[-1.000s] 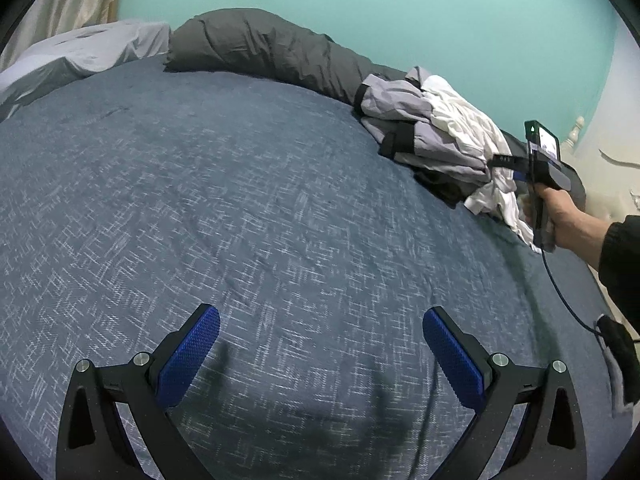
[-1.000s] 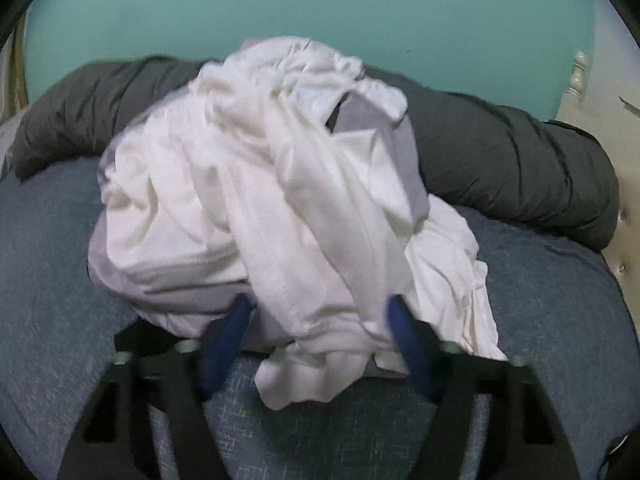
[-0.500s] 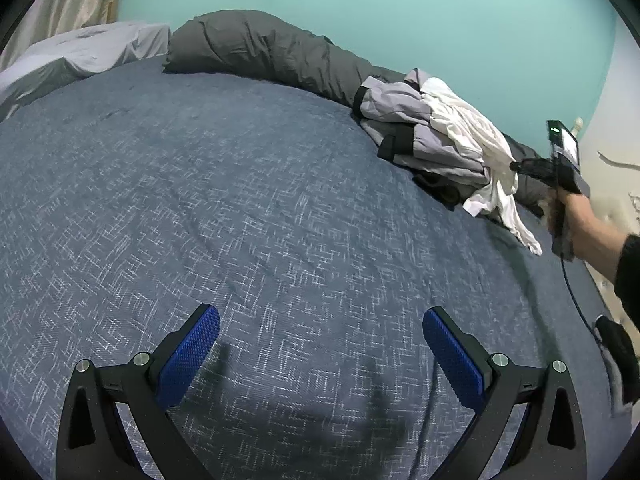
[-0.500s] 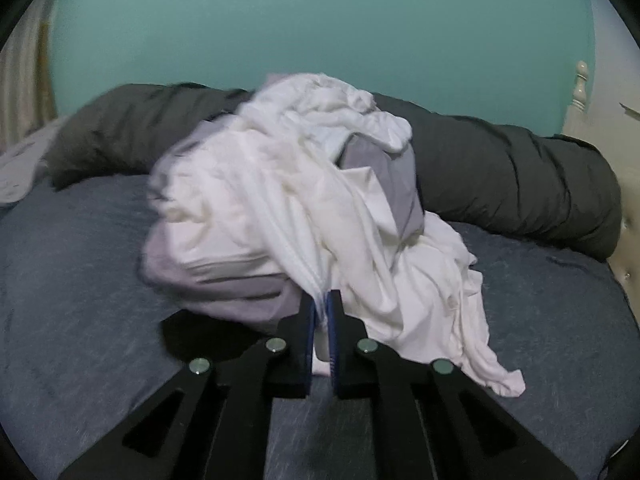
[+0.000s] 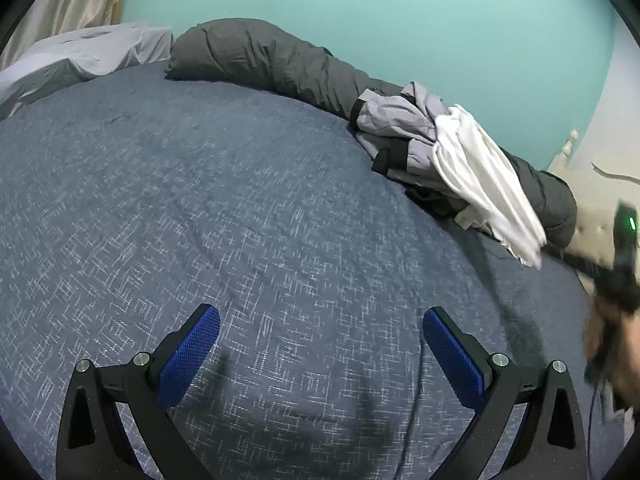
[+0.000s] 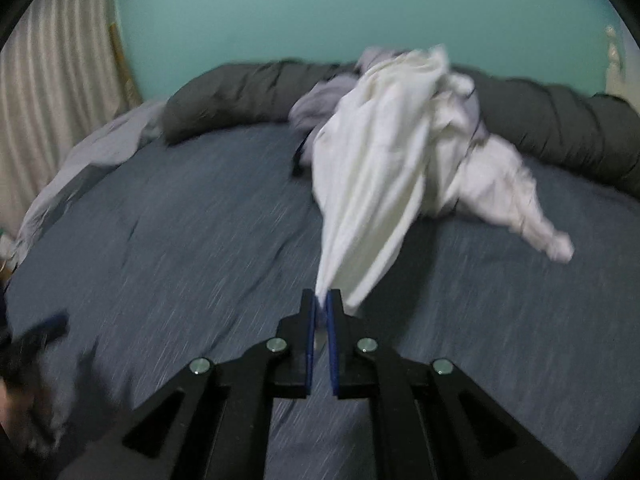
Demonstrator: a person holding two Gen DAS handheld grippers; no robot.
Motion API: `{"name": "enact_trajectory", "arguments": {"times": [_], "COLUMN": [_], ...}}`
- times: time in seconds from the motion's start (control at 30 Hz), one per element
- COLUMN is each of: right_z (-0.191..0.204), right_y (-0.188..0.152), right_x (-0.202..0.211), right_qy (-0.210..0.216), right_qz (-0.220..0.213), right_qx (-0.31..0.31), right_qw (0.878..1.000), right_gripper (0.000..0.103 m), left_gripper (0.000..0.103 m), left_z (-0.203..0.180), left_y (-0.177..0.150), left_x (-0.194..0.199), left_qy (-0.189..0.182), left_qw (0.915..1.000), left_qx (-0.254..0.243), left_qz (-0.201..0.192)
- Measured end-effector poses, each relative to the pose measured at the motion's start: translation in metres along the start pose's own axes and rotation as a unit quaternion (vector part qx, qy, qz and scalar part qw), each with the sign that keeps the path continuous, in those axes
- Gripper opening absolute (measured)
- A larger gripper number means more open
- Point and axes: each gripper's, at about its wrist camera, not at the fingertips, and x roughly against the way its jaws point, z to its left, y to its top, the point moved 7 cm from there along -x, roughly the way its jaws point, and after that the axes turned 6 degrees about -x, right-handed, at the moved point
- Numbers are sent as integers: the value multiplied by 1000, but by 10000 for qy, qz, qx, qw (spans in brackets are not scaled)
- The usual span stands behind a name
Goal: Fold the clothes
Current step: 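Grasp the white shirt with the right gripper and lift it from the pile, then carry the white shirt away from the pile and lower it onto the bed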
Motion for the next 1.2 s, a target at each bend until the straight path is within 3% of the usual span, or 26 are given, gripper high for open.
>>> {"name": "enact_trajectory", "arguments": {"times": [0.13, 0.3, 0.37, 0.43, 0.47, 0.63, 0.77, 0.8, 0.87, 0.93, 0.97, 1.2], "right_z": [12, -11, -20, -24, -27, -56, -77, -79, -76, -71, -68, -33], "right_y": [-34, -9, 8, 16, 19, 12, -6, -7, -10, -11, -12, -13], "right_x": [4, 11, 4, -11, -20, -74, -102, -109, -111, -110, -110, -50], "right_qy": [225, -284, -381, -597, -684, -1232, -1362, -1342, -1234, -1124, -1069, -463], "right_qz": [467, 116, 38, 58, 84, 526, 778, 820, 851, 856, 858, 565], "right_qx": [-7, -393, -559, -485, -464, -614, -825, -836, -795, -706, -662, -648], "right_qw": [9987, 9988, 9977, 9970, 9965, 9891, 9842, 9840, 9855, 9875, 9883, 9952], "right_gripper": [5, 9, 18, 58, 63, 67, 67, 66, 50, 15, 9, 4], "left_gripper": [103, 103, 103, 103, 103, 103, 103, 103, 103, 103, 103, 103], "left_z": [-1, -3, -3, -3, -3, -1, 1, 2, 3, 4, 4, -2], "left_y": [-1, -2, -4, -4, -4, -6, -8, -8, -9, -10, -10, -6], "left_x": [0, -1, -3, -5, -6, -10, -14, -15, -17, -19, -19, -13], "left_qy": [-70, -91, -91, -80, -69, -21, 19, 29, 41, 33, 27, 47], "left_qw": [10000, 9999, 9999, 9999, 9999, 9999, 9998, 9998, 9997, 9997, 9996, 9996], "left_qx": [-1, -47, -48, -65, -78, -99, -118, -115, -107, -107, -109, -214], "left_qz": [32, 49, 71, 96, 105, 131, 178, 189, 212, 234, 243, 157]}}
